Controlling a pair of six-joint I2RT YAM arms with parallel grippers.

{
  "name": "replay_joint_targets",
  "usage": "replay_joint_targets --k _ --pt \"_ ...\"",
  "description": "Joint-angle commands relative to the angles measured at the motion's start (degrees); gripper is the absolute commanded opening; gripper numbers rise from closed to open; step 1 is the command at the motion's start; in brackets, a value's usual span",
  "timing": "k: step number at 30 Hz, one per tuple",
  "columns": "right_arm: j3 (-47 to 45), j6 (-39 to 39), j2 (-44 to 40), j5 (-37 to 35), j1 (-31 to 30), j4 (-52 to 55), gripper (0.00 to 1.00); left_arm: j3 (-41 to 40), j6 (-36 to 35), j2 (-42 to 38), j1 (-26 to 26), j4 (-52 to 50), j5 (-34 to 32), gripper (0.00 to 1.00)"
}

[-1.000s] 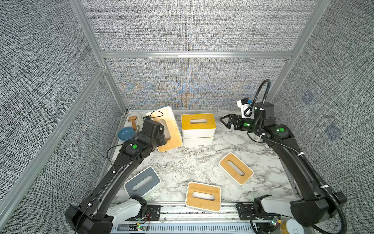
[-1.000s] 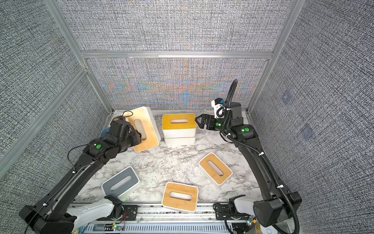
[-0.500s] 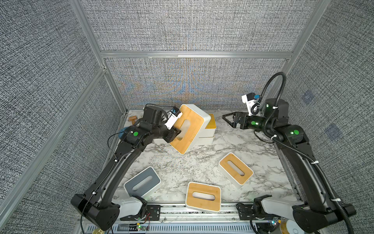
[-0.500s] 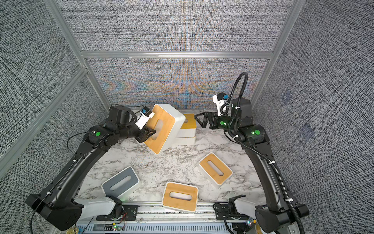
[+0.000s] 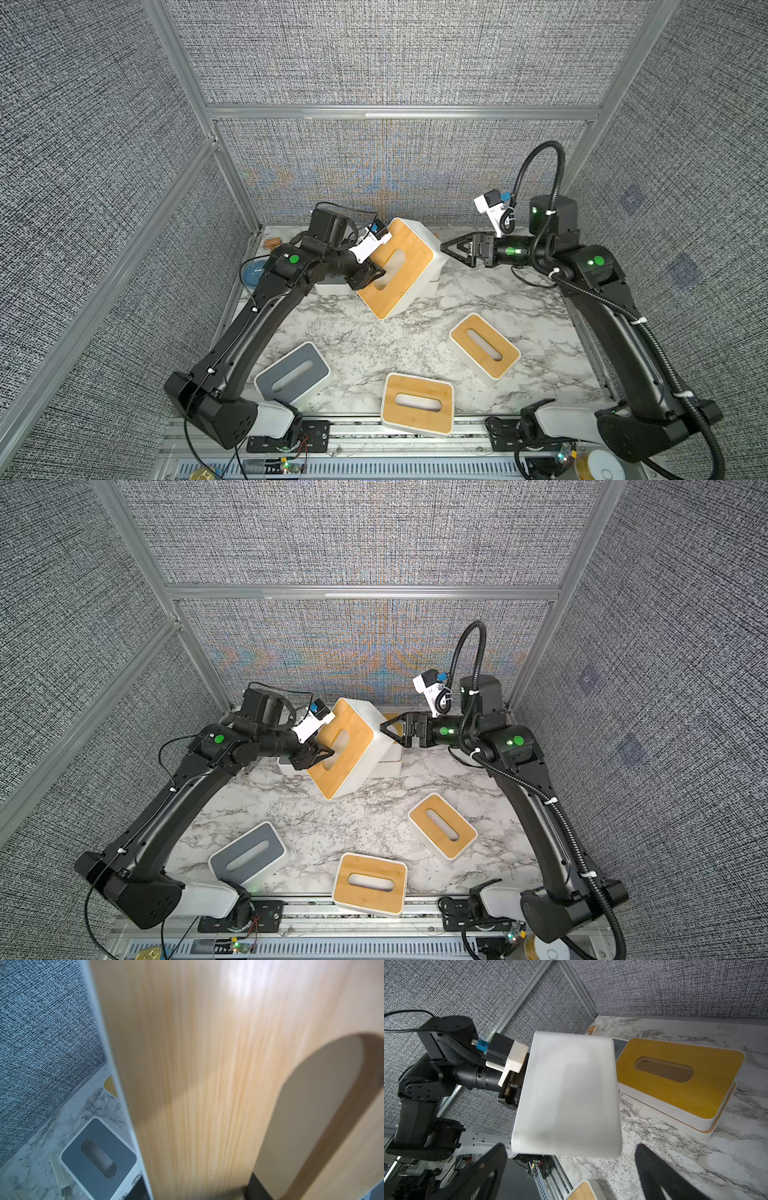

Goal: Stack the tissue boxes
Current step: Place the tissue box at the tissue box.

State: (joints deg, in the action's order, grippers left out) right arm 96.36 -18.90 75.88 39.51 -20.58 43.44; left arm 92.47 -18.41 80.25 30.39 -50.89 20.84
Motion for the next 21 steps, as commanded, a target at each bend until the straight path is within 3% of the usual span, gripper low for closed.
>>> replay_joint_targets --k 1,5,14,21 --pt "1.7 2.7 1.3 -2.6 -1.5 2.7 0.99 1.0 0.1 0.4 0.3 2.1 1.0 0.38" --pt "3.7 4.7 2.5 -9.0 -4.1 5.0 0.99 4.6 1.4 3.3 0.4 -0.5 -3.6 0.38" --pt "5.6 4.9 1.7 -23.0 -4.6 6.9 0.99 25.3 4.3 17.5 0.5 -12.1 -10.5 0.37" --pt "6.0 4.9 1.6 -23.4 -4.6 8.6 0.99 37.5 7.5 25.8 0.4 -13.6 -12.8 0.38"
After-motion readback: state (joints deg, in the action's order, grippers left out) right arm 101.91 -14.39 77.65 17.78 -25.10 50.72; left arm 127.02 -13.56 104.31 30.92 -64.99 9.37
